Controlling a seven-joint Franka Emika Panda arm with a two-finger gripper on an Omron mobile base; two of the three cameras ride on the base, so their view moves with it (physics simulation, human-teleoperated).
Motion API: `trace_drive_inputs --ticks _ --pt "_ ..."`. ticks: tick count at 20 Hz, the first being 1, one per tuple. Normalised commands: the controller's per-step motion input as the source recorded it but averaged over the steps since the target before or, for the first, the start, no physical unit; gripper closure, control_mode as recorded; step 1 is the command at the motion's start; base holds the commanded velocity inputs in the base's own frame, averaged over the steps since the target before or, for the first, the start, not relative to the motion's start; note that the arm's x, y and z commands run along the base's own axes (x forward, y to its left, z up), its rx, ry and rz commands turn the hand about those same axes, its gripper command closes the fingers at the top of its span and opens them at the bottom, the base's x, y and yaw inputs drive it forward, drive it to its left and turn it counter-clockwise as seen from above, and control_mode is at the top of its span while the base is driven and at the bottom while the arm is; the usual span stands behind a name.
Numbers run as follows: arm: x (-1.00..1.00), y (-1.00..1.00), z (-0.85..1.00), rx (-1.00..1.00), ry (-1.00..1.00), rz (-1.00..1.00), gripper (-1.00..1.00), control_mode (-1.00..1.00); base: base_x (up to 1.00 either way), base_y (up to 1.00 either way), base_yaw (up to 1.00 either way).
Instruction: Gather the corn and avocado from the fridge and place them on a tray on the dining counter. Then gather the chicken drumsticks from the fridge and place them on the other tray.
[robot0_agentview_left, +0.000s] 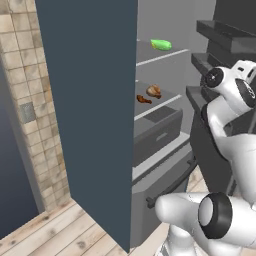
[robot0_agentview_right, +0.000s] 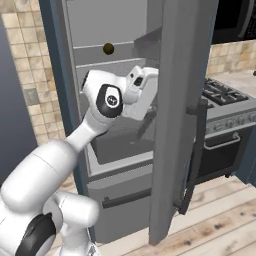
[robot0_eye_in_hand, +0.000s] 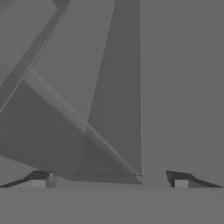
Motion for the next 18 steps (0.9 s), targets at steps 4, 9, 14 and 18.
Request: trace_drive_inputs --ticks 4,9,14,18 --pt "-0.05 -1.0 0.0 0.01 0.0 -0.05 -1.0 -1.0 0.0 0.0 0.0" --pt "0.0 -1.0 0.0 0.02 0.0 0.0 -1.0 -1.0 0.0 0.0 0.0" --pt "0.0 -1.0 0.0 0.02 0.0 0.0 -1.0 -1.0 0.0 0.0 0.0" --pt "0.04 -0.89 0.01 0.02 -0.03 0.0 -1.0 -1.0 0.0 0.0 0.0"
